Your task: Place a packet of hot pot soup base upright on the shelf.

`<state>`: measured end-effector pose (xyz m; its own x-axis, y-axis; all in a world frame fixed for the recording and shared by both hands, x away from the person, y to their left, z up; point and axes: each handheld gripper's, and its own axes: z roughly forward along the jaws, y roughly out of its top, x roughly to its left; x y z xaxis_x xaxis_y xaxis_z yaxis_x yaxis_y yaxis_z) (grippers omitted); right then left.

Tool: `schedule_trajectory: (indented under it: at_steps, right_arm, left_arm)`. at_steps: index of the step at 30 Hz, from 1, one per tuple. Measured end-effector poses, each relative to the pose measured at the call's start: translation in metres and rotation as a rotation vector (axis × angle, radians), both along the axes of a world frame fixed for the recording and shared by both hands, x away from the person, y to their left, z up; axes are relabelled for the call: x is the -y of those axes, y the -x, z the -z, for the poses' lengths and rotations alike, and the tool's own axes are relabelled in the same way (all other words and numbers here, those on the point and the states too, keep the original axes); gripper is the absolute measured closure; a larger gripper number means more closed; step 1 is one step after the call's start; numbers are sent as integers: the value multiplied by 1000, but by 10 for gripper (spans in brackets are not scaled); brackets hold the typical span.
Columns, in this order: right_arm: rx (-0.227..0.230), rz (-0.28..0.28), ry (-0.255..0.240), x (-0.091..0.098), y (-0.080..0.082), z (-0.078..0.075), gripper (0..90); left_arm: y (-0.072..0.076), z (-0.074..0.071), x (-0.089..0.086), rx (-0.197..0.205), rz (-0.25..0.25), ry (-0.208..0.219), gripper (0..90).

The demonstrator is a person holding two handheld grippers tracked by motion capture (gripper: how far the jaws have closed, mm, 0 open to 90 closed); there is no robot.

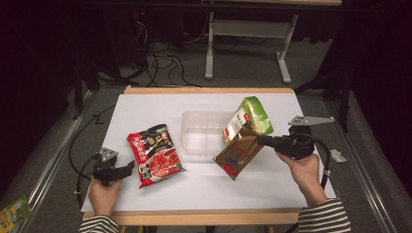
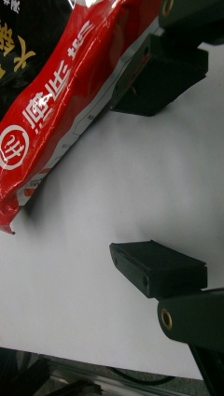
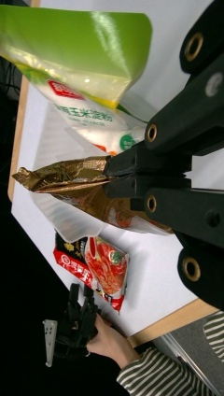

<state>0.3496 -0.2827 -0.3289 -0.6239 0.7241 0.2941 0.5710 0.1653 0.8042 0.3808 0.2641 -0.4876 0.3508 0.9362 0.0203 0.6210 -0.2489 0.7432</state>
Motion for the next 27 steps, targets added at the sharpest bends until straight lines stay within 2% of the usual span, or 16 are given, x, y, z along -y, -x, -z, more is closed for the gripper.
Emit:
schedule_trajectory:
  at_steps: [9, 27]
  right_arm:
    - [6, 16, 10, -7, -7, -9, 900]
    - [-7, 108, 31, -23, -36, -30, 900]
  left_arm:
    - [0, 0, 0, -1, -1, 1, 267]
    - [-1, 0, 0, -3, 0, 4, 267]
